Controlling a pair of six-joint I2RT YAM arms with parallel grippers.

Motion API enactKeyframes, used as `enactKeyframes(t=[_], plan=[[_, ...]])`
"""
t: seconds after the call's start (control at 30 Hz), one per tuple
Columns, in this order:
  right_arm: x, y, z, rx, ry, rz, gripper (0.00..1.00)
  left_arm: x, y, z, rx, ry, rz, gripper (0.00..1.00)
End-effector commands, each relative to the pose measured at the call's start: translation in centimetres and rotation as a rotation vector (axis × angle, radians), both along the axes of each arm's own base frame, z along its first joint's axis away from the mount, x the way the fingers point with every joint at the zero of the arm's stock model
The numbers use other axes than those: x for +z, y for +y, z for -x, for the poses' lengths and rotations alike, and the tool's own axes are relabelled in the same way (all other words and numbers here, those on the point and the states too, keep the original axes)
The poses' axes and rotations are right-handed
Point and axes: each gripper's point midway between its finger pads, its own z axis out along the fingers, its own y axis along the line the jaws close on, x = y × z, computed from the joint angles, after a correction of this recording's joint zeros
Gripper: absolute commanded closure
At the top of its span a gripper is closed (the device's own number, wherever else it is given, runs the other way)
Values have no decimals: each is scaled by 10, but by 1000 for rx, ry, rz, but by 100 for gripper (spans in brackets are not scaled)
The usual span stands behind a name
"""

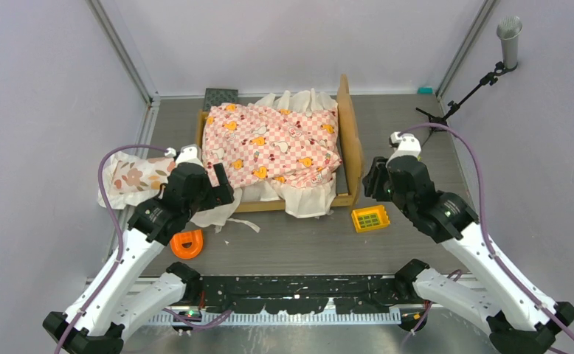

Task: Set up the pet bed
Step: Adjust the bed frame at the center of the board, then move the distractor to the center of the board.

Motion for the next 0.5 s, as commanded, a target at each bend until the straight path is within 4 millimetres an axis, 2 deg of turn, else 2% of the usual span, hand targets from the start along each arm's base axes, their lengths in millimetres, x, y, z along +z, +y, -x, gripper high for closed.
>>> enactKeyframes(t=[0.0,0.13,0.2,0.3,0.4,0.47], plan=[[-9,-9,27,-93,38,-159,56,6,-2,-3,3,-17,17,0],[-27,-13,49,-159,76,-305,67,4,-2,-4,5,-4,8,0],[-48,-11,54,-180,108,-354,73,1,-4,-4,1,3,10,0],[-71,0,53,-205,144,-436,80,-3,-9,-5,-14,15,24,0],[-92,24,50,-171,207,-524,84,-5,-12,-5,-23,28,30,0],[-107,26,46,-200,232,-524,87,-7,-11,-4,-22,34,26,0]])
